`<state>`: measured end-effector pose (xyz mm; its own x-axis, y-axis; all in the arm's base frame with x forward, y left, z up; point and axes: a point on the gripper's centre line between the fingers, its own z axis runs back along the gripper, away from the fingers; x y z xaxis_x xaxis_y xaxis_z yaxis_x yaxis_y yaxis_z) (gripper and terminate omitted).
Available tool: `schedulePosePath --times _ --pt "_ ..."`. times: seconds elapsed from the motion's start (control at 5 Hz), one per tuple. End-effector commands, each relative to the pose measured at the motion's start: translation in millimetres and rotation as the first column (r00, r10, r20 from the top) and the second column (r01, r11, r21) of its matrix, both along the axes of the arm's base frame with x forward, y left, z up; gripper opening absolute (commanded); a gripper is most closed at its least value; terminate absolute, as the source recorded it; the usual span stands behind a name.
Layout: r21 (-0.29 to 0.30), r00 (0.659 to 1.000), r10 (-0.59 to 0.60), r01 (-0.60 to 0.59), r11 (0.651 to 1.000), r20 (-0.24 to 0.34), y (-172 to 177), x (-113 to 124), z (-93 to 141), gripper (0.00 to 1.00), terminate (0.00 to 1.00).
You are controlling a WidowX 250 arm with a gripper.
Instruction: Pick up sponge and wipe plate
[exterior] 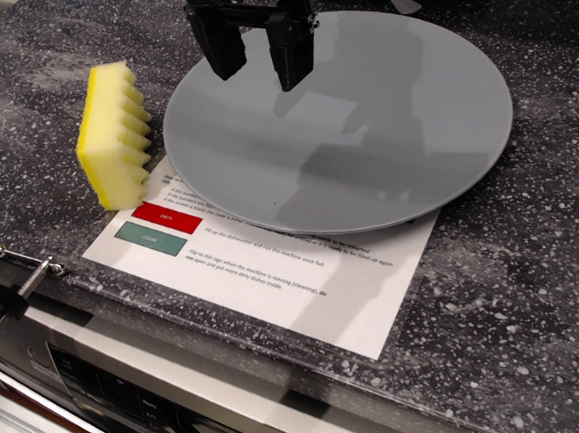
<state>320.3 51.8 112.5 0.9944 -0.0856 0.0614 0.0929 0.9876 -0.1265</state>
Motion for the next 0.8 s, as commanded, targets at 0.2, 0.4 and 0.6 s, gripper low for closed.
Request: schedulePosePath --times 0.2,0.4,0.6 --pt "-0.042 0.987 0.142 -0.139 0.989 0.071 10.6 3.1 21.2 1.0 0.0" --pt "-0.048 0.951 0.224 -0.219 0.975 0.215 28.1 -2.5 37.6 1.0 0.0" --pt "-0.034 0.917 0.293 -0.295 0.955 0.27 49.0 -5.3 48.7 1.0 0.0"
